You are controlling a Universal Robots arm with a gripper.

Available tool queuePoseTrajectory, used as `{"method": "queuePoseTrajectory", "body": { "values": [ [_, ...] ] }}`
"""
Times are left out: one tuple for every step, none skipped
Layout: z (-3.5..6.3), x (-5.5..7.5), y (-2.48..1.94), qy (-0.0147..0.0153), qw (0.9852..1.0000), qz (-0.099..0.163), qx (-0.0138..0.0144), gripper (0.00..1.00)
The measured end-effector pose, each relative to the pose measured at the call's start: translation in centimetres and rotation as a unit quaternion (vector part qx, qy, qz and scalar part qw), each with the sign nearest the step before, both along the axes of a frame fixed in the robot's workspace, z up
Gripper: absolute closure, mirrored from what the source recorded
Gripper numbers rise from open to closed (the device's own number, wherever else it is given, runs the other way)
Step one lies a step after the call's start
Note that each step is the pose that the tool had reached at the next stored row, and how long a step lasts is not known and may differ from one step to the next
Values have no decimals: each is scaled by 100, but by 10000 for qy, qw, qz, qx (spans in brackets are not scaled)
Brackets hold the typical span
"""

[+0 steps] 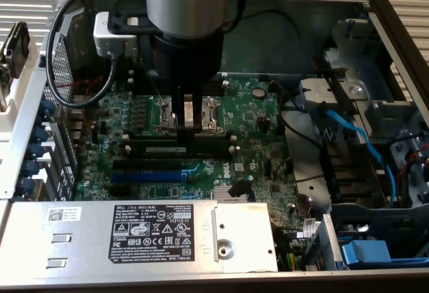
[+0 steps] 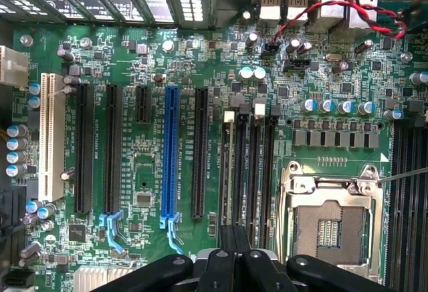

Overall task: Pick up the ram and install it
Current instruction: 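Press down the ram until it locks into place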

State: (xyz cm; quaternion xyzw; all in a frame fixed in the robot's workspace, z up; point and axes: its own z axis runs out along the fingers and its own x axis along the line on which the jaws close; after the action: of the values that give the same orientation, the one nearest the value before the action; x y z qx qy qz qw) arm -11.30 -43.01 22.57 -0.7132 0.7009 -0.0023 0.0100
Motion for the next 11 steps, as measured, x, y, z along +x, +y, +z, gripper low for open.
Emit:
{"method": "queuePoseTrajectory", "body": {
  "values": [
    [-1, 0, 0, 0, 10000, 0, 1, 90],
    [-2, 0, 0, -1, 10000, 0, 3, 90],
    [-2, 0, 1, -1, 10000, 0, 4, 90],
    [-3, 0, 1, -1, 10000, 0, 5, 90],
    [-3, 0, 1, -1, 10000, 0, 5, 90],
    [-2, 0, 1, -1, 10000, 0, 6, 90],
    [6, 1, 1, -1, 10000, 0, 5, 90],
    [17, 1, 2, -3, 10000, 0, 9, 90],
    [33, 2, 3, -8, 10000, 0, 15, 90],
    [62, 2, 4, -7, 10000, 0, 16, 90],
    [104, 1, 2, -3, 10000, 0, 9, 90]
  ]
}}
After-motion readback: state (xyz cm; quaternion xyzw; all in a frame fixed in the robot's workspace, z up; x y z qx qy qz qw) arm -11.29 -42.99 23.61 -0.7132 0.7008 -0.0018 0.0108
